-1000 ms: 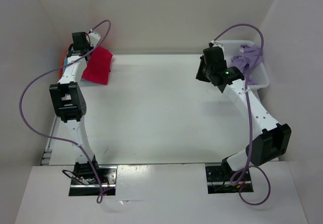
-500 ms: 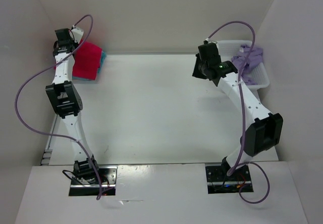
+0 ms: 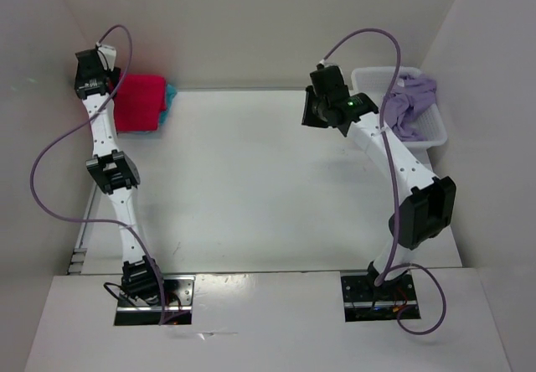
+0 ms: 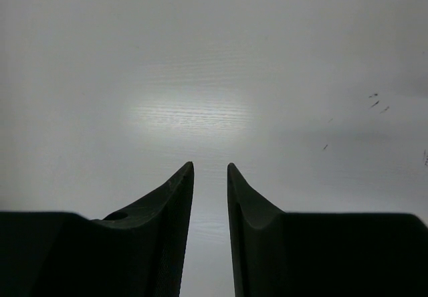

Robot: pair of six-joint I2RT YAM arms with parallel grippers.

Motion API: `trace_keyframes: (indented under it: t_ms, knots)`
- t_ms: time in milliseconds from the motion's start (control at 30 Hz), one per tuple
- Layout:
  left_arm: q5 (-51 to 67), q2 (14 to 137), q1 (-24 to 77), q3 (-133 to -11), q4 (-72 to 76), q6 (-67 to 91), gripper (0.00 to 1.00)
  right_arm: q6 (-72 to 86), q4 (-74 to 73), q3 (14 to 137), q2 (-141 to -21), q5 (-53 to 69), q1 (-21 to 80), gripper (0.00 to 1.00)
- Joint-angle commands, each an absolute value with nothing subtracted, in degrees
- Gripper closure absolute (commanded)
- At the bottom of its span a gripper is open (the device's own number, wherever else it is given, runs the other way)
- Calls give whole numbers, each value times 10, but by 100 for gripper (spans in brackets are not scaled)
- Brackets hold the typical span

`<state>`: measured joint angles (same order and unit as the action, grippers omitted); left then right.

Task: Fold and stack the t-shirts
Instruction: Put the neatly folded tshirt into the corner of the board with the left arm, then grab crumpled tshirt from bin with the right arm

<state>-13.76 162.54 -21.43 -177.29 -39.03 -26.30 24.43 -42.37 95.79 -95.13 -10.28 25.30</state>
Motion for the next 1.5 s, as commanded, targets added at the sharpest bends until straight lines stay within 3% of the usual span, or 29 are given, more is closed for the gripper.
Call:
trace_keyframes:
  t_ms: [0, 133, 200, 267, 367, 400, 567, 700, 900, 1133, 1267, 1400, 1467]
  knots:
    - [-134, 1582, -220, -1797, -411, -234, 18, 232, -443, 1008, -963, -98, 270, 68]
    - [-75, 1549, -202, -1797, -448, -213, 15, 227, -460, 1033, -970, -120, 281, 66]
    - [14, 1517, -195, -1797, -484, -197, 13, 232, -461, 1033, -962, -141, 287, 65]
    - [131, 1478, -174, -1797, -529, -192, 10, 237, -461, 1033, -948, -184, 287, 55]
    - [198, 1428, -122, -1797, -574, -199, 4, 237, -476, 1044, -921, -242, 280, 40]
    - [215, 1416, -105, -1797, -604, -200, 0, 237, -482, 1044, -916, -251, 267, 38]
    - [276, 1342, 14, -1788, -669, -233, 0, 231, -517, 1052, -897, -282, 202, 29]
    - [359, 1306, 127, -1745, -684, -276, 0, 225, -509, 1047, -910, -244, 89, 28]
    - [358, 1366, 248, -1672, -733, -371, 0, 212, -489, 1091, -1019, -216, -20, 28]
    - [366, 1446, 305, -1674, -745, -374, 0, 221, -565, 1309, -1279, -236, -54, 13]
    - [378, 1465, 311, -1674, -745, -367, 0, 235, -612, 1430, -1394, -214, -73, 13]
    - [396, 1460, 311, -1647, -745, -362, 0, 254, -633, 1462, -1413, -214, -105, 15]
    - [396, 1460, 306, -1642, -745, -362, 0, 248, -633, 1462, -1413, -182, -115, 27]
